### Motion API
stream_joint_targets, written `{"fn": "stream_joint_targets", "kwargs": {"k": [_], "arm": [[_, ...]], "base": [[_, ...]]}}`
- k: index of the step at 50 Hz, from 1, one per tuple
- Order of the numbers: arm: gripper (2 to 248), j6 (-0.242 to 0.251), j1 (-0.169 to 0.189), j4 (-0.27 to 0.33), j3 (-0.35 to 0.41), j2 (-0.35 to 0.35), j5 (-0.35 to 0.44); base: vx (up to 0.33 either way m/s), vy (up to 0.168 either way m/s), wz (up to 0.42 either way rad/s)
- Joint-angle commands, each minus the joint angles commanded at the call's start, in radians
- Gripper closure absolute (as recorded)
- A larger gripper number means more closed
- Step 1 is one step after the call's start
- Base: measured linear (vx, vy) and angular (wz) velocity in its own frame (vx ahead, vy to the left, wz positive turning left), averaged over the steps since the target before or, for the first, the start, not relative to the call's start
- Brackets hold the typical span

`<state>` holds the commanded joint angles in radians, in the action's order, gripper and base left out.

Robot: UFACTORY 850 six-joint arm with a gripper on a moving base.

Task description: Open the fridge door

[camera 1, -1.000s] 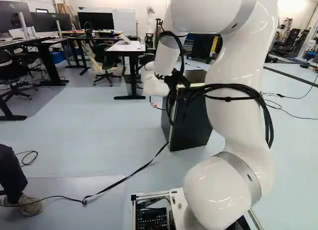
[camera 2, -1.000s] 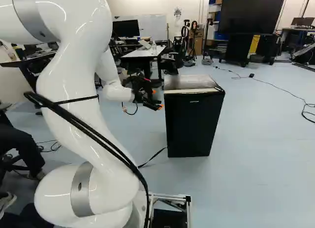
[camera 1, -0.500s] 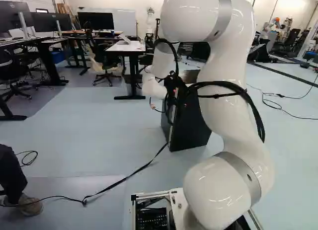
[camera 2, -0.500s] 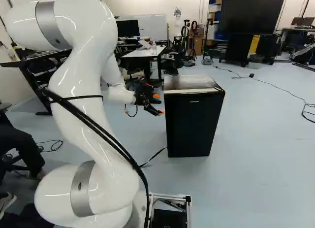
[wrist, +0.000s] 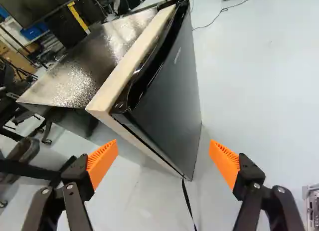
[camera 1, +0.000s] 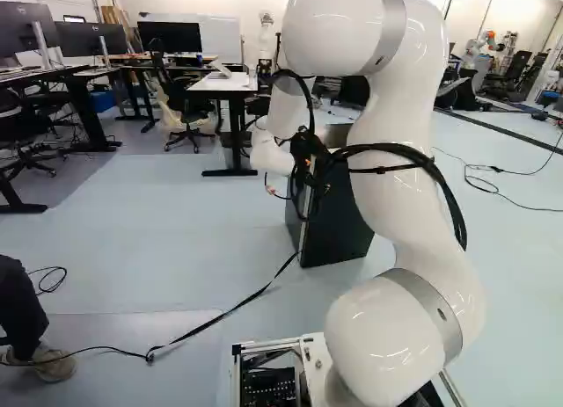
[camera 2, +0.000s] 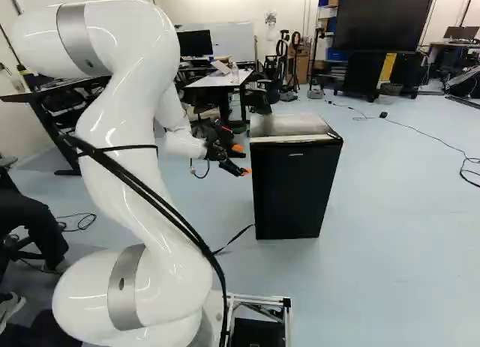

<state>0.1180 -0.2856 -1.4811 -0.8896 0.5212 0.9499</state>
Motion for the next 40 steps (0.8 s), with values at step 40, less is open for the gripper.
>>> {"fn": "stream_joint_targets", "kwargs": {"k": [40], "arm": [[3,0.208,0.001,0.000,-0.012,0.008,0.000]], "base": [[0.000,0.000,0.000]]}}
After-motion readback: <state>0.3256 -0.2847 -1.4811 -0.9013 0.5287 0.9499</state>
